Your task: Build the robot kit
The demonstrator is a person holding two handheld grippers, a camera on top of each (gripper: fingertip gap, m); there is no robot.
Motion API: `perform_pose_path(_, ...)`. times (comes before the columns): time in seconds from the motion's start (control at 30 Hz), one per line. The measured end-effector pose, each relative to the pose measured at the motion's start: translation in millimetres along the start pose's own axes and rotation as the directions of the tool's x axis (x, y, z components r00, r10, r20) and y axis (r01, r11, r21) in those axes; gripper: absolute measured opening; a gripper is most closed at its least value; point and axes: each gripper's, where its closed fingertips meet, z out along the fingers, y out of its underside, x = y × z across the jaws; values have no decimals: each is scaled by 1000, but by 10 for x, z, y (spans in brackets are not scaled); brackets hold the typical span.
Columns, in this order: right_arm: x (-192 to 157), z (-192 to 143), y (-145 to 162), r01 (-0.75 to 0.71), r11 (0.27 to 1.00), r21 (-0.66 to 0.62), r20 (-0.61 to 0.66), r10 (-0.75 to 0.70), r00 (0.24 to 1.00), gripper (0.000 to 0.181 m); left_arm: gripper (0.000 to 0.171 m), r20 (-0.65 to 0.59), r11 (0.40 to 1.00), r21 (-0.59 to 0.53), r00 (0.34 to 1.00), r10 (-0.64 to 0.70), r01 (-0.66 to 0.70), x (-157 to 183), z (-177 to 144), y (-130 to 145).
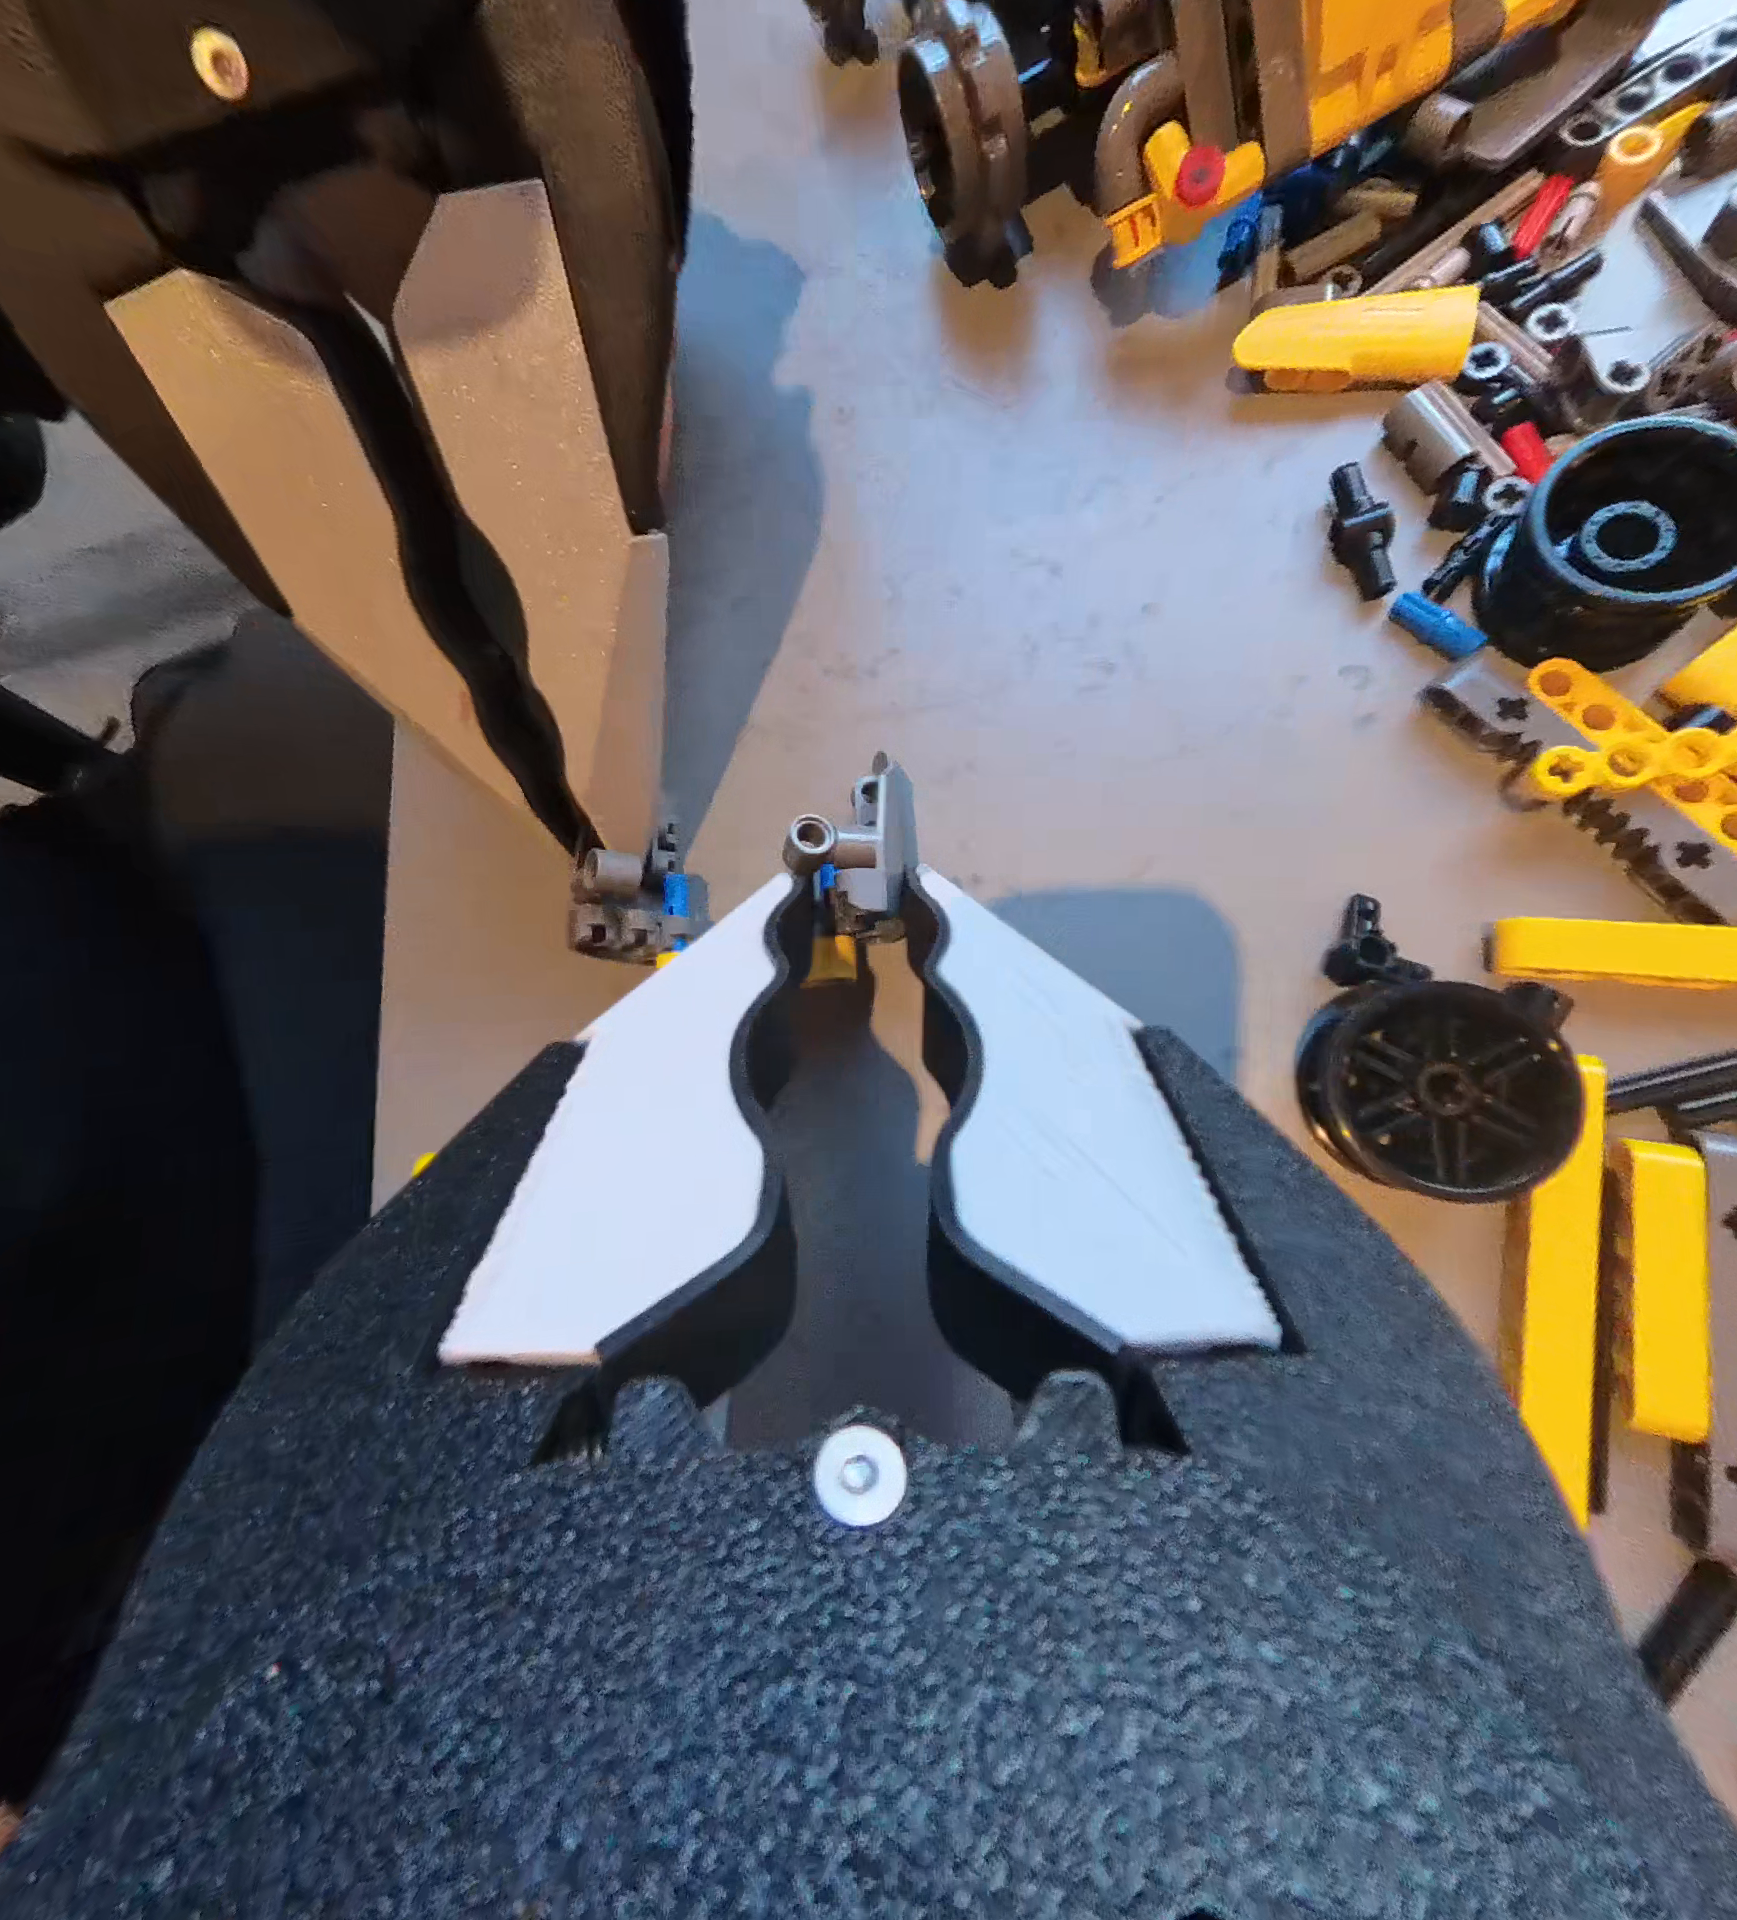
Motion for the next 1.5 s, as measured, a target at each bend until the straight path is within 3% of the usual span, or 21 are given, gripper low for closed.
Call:
perform_pose_path(0.17,-38,22,-19,5,1000,9,26,-5,1000,18,2,-30,1000,12,999,-27,27,43,18,-24)
perform_pose_path(0.47,12,40,-17,208,977,-36,-143,-211,967,18,0,-82,986,29,983,-163,166,10,4,-28)
perform_pose_path(0.57,13,48,-29,159,987,-19,-125,-160,979,19,1,-103,980,40,976,-191,196,15,-3,-27)
perform_pose_path(0.67,40,-39,-120,109,993,42,-113,-104,988,54,2,-100,980,56,978,-185,191,14,-13,-52)
perform_pose_path(0.8,-28,-346,-203,48,989,143,-96,-34,995,74,16,-92,978,88,979,-180,188,39,-71,-123)
perform_pose_path(0.93,-291,-639,46,-16,979,205,-82,34,996,75,44,38,981,110,985,-168,163,-102,-232,-159)
perform_pose_path(1.03,-617,-632,226,-26,971,236,-27,33,999,78,71,172,988,97,975,-137,122,-297,-277,-139)
perform_pose_path(1.1,-640,-532,339,-2,981,195,-89,20,996,78,82,175,991,74,977,-119,107,-335,-181,-129)
perform_pose_path(1.2,-540,-418,463,45,992,114,-195,-22,981,75,84,115,995,0,988,-100,100,-301,2,-52)
perform_pose_path(1.3,-647,-322,434,48,992,119,-138,-31,990,73,80,96,998,-14,993,-64,65,-278,93,-55)
perform_pose_path(1.4,-608,-257,467,75,994,78,-165,-61,984,60,71,101,999,-33,995,-12,15,-279,130,-62)
perform_pose_path(1.5,-584,-245,471,85,994,64,-162,-74,984,59,67,97,999,-33,995,5,-2,-300,123,-56)
